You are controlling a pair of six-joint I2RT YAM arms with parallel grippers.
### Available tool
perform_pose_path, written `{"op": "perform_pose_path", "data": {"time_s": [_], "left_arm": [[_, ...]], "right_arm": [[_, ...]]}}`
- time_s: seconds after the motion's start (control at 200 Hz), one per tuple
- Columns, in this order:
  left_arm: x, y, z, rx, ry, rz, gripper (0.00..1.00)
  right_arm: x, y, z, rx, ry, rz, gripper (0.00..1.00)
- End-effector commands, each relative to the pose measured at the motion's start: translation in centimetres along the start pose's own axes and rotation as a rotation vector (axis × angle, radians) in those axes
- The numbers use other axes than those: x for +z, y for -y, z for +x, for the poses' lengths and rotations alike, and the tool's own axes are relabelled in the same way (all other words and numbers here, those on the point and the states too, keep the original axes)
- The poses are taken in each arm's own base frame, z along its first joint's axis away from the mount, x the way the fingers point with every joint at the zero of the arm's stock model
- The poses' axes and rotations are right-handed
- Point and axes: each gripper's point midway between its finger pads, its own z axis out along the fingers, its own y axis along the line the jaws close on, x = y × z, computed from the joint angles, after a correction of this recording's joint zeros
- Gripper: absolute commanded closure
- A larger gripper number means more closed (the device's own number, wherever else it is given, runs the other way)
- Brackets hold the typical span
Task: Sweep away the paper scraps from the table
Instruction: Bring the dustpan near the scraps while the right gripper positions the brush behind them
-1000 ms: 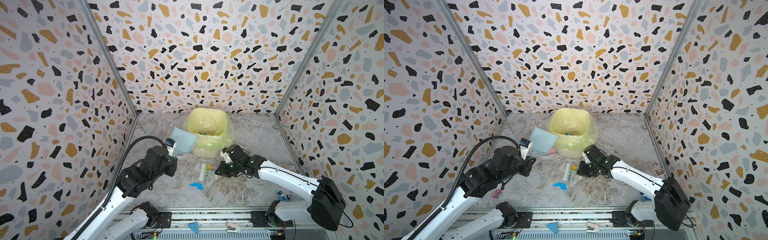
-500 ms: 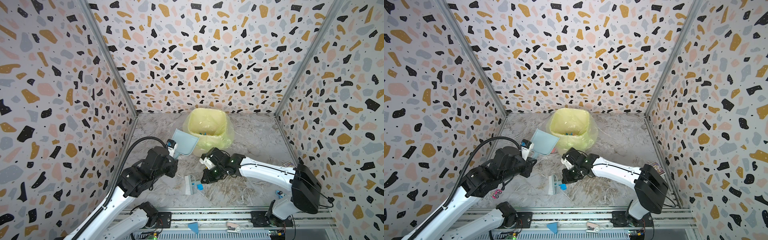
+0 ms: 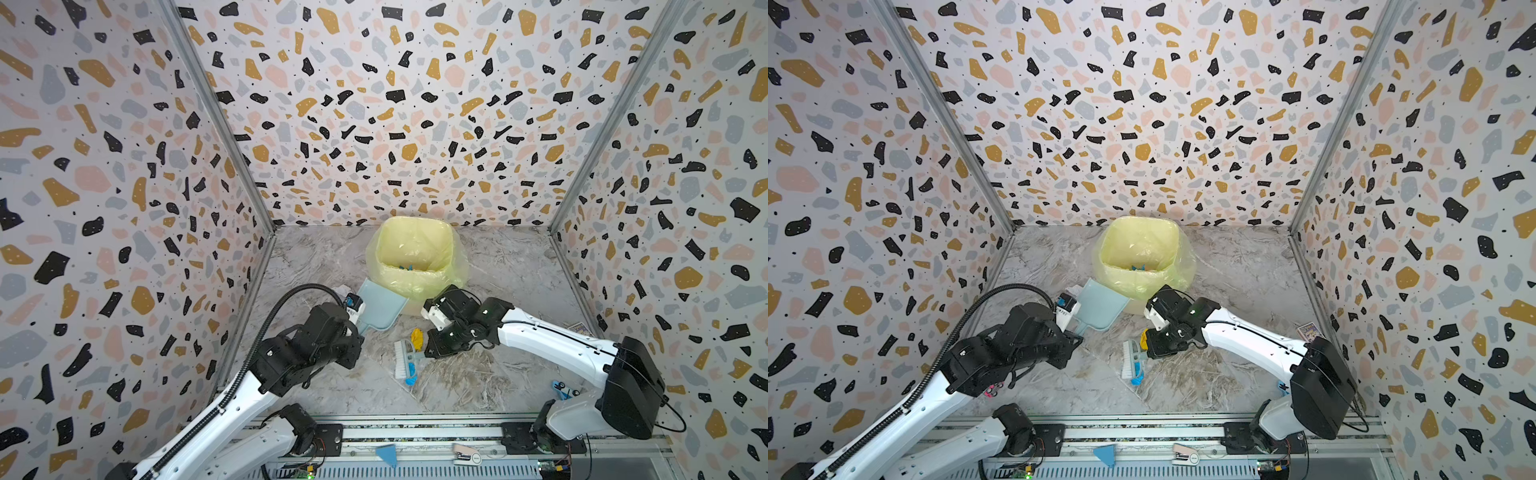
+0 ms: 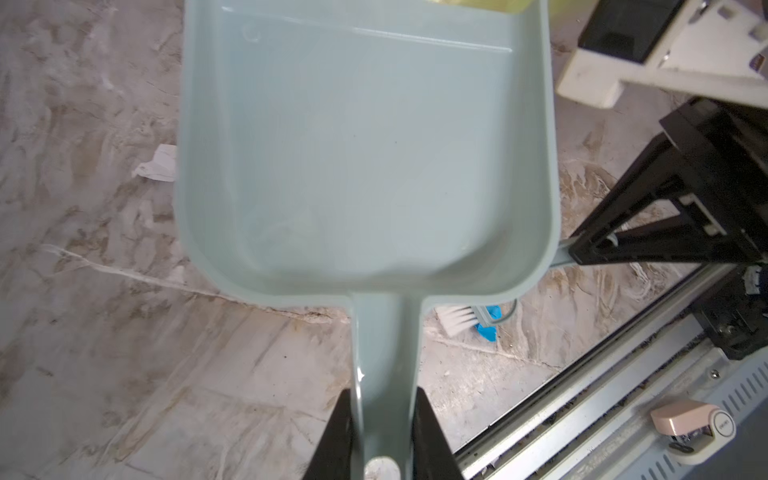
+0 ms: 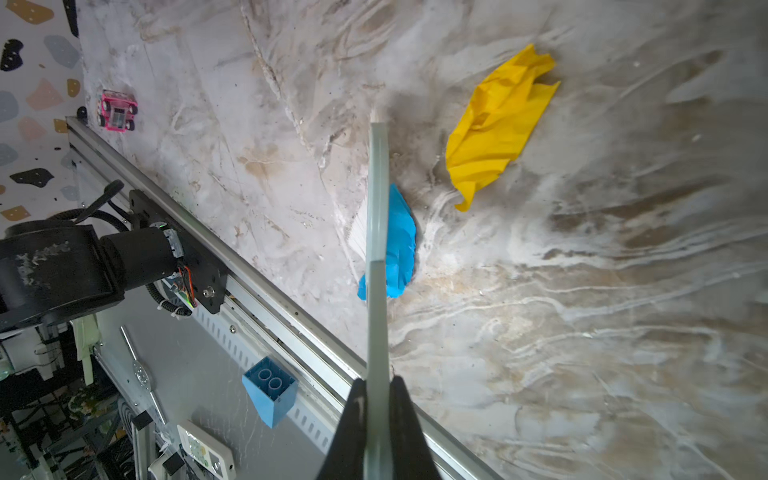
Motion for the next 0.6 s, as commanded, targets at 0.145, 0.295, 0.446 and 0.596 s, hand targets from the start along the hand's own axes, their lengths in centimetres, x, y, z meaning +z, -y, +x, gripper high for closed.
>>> {"op": "perform_pose_path", "data": {"time_s": [0.145,0.295,0.446,0.596], "left_arm": [[1.0,2.1,1.3,0.008,-0.038,0.041,0.87],[1.1,2.8,2.7,0.009,-0.085,0.053,0.87],[1.2,3.5,4.2,0.019,-0.134,0.066,0.87],[1.2,3.9,5.7,0.025,-0.185,0.071,0.87]], "right_arm": [[-3.8,-0.6,0.3,-0.01,0.035,-0.006,1.0],[-7.1,-0.5,0.3,-0.016,0.066,0.041,1.0],[-9.8,1.8,0.4,-0.044,0.067,0.217,1.0],[-10.9,2.9,0.1,-0.094,0.04,0.34,1.0]]}}
